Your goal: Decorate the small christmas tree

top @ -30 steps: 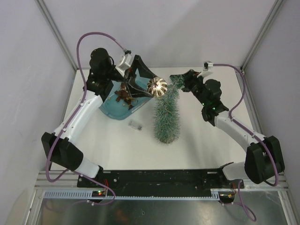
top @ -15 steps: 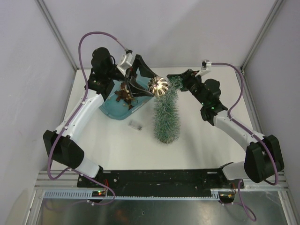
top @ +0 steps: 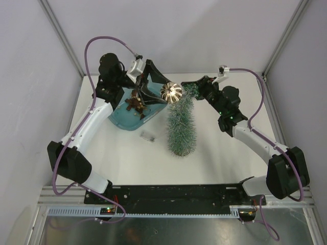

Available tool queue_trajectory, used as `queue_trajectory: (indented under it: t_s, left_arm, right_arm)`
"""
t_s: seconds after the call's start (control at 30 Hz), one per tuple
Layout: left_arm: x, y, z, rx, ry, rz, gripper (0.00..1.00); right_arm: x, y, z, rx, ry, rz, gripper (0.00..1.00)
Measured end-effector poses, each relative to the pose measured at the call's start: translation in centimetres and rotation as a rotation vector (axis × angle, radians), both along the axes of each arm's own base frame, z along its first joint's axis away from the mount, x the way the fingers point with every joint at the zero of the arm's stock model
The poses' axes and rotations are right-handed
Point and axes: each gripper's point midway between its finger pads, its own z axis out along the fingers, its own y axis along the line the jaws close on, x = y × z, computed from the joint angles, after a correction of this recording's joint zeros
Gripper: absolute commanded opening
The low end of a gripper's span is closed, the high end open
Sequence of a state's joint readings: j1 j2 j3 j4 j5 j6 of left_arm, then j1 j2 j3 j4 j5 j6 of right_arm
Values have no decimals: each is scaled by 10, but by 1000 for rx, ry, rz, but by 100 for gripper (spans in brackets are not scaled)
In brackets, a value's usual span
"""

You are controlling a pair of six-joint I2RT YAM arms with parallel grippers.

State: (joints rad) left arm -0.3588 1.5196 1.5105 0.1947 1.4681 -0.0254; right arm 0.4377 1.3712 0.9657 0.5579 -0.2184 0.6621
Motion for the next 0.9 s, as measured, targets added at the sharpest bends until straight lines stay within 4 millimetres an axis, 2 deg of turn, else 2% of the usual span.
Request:
queue_trajectory:
  t_s: [0.33,0.53,0.7,0.9]
  left_arm:
    - [6,2,-23,13,47,36,0]
    - [5,3,-17,4,36,43,0]
    - [1,4,-9,-7,36,65,5]
    - [-3,5,-14,-6,144,141,6]
  right_arm:
    - [0,0,0,0,0,0,66]
    - [0,0,0,0,0,0,66]
    - [0,0,0,-1,1,0,66]
    - [0,0,-1,-2,4,0,66]
